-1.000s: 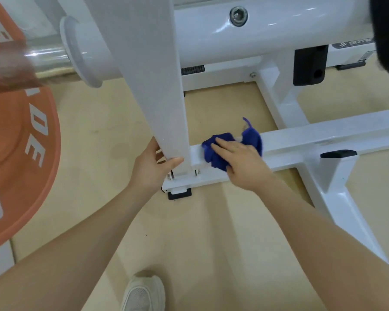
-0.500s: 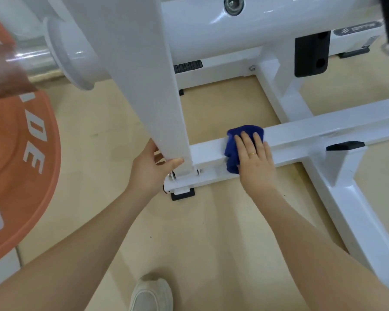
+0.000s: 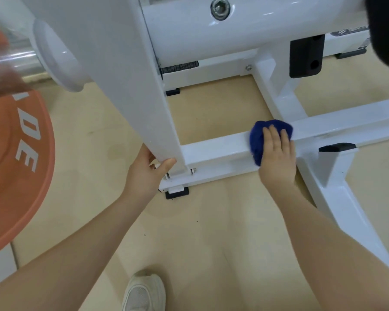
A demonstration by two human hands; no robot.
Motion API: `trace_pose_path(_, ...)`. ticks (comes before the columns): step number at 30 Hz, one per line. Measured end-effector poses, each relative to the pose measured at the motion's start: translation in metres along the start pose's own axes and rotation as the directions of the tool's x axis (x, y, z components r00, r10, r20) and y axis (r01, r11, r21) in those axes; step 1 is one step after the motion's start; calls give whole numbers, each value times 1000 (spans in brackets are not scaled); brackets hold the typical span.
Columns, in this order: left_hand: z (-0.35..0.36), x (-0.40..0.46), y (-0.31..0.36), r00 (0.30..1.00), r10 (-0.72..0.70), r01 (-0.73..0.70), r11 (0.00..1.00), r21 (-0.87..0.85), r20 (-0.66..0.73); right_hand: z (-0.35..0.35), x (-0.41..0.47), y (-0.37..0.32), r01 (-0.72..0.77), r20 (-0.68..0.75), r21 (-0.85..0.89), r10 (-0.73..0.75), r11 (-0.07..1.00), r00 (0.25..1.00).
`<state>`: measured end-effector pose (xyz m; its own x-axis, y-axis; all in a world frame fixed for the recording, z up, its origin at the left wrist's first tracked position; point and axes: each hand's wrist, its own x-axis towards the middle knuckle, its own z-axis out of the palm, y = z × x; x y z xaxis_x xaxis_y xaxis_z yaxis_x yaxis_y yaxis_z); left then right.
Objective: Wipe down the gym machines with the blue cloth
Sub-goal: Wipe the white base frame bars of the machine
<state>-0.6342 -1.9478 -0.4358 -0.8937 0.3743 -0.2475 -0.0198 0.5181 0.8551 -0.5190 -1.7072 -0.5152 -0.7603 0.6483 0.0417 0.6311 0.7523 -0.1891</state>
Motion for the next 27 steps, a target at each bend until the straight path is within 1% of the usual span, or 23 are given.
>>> trace_pose_path(1,2,-3,2,1000,-4,4,1000,25,-18,-1,3,0,-51,10,-5,51,999,999)
trace_pose_path(2,5,-5,5,999,-18,21,997,75,-43,-4,4,-6,-43,29,-12,44,999,999)
trace_pose_path(3,7,-8,7,997,-43,53,987,153,-68,-5,2,-19,19,47,-8,-18,1000,999)
trace_pose_path(4,9,-9,8,993,-107,118,967,224,-59,-4,-3,-34,122,65,5,-122,993,990)
trace_pose_path(5,11,-10,7,978,-210,205,941,271,-12,-1,-10,-50,242,79,27,-243,970,967)
trace_pose_path(6,14,-12,9,942,-327,292,910,295,79,1,-18,-63,342,101,58,-346,938,933)
trace_pose_path(7,17,-16,8,899,-396,320,885,337,186,3,-23,-72,407,125,90,-416,909,901)
trace_pose_path(8,21,-21,8,874,-396,262,872,413,283,6,-23,-74,448,137,113,-461,887,877)
trace_pose_path(9,26,-24,7,873,-337,136,862,488,353,8,-17,-69,477,141,104,-487,873,862)
trace_pose_path(10,32,-26,9,885,-252,8,848,529,391,6,-10,-59,485,155,76,-491,871,857)
trace_pose_path(11,37,-27,13,897,-163,-93,838,538,410,4,-5,-47,471,173,50,-472,881,864)
trace_pose_path(13,48,-26,27,910,-16,-215,836,505,414,-3,2,-20,368,184,30,-367,929,912)
trace_pose_path(15,58,-20,41,904,121,-317,832,454,409,-11,5,5,248,173,-17,-241,969,955)
trace_pose_path(17,68,-11,52,871,220,-410,819,403,438,-16,10,22,138,150,-65,-128,988,980)
trace_pose_path(18,74,-5,57,860,246,-440,801,406,446,-16,12,24,78,145,-68,-67,995,987)
trace_pose_path(20,89,8,63,860,249,-469,729,499,446,-17,13,12,-28,136,-33,32,999,990)
trace_pose_path(21,96,15,65,869,236,-465,689,555,435,-17,11,1,-32,135,-18,34,999,990)
trace_pose_path(22,103,21,67,878,219,-453,662,597,425,-16,7,-10,16,145,-7,-15,1000,989)
trace_pose_path(23,110,27,69,887,199,-440,638,632,417,-16,1,-22,103,169,0,-101,995,980)
trace_pose_path(25,121,34,69,891,155,-436,552,711,427,-19,-7,-32,283,256,7,-275,959,927)
trace_pose_path(26,126,38,68,885,131,-449,497,742,448,-21,-6,-29,326,279,0,-313,946,908)
trace_pose_path(27,131,41,69,875,107,-464,461,756,472,-21,-2,-20,337,284,-7,-321,941,903)
